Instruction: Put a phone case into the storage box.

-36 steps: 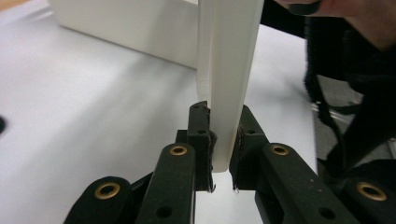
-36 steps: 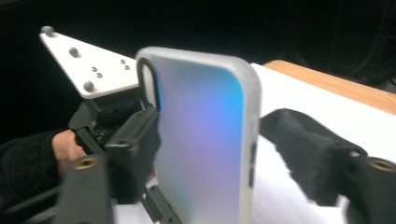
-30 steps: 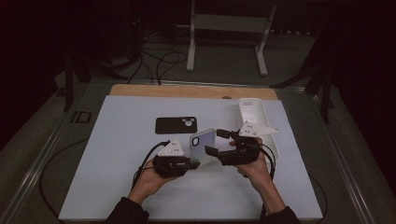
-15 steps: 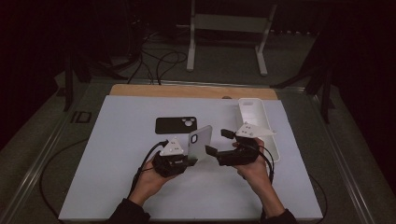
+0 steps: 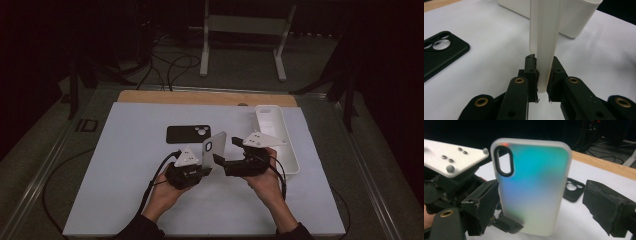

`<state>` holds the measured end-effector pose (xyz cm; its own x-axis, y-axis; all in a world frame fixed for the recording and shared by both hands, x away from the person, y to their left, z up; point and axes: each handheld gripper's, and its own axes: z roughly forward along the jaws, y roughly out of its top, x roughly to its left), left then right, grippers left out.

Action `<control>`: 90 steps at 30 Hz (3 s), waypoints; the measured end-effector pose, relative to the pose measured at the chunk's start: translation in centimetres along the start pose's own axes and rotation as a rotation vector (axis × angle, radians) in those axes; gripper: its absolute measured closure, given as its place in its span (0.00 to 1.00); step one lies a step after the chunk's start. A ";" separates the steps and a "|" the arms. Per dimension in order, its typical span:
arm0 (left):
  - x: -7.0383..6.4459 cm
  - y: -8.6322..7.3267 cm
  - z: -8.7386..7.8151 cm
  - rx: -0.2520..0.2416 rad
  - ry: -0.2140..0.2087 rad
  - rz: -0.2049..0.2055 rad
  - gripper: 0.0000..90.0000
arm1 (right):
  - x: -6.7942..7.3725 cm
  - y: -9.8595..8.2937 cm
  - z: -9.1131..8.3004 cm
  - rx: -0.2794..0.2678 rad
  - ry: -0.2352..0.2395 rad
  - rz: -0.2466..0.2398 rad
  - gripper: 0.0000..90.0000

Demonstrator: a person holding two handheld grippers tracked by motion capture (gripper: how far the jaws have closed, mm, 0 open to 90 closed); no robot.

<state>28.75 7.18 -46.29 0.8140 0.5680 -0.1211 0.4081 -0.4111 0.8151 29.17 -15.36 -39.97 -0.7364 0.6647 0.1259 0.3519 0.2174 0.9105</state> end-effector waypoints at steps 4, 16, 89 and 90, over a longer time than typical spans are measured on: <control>-0.1 0.0 0.3 0.009 0.007 -0.005 0.90 | 0.6 0.3 0.3 -0.014 -0.007 -0.003 0.18; -1.0 0.0 0.8 0.015 0.007 0.012 0.90 | 1.2 0.7 1.6 -0.025 -0.054 0.051 0.17; 4.5 -7.9 -9.5 -0.169 0.352 -0.099 0.00 | -0.5 0.5 0.6 -0.060 -0.102 0.071 0.19; 4.6 -8.1 -9.7 -0.166 0.353 -0.103 0.00 | -0.5 0.6 0.5 -0.060 -0.104 0.069 0.19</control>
<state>25.20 20.01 -47.93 0.5683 0.8223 -0.0284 0.3841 -0.2346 0.8930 30.05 -15.18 -39.73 -0.6467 0.7479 0.1499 0.3621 0.1280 0.9233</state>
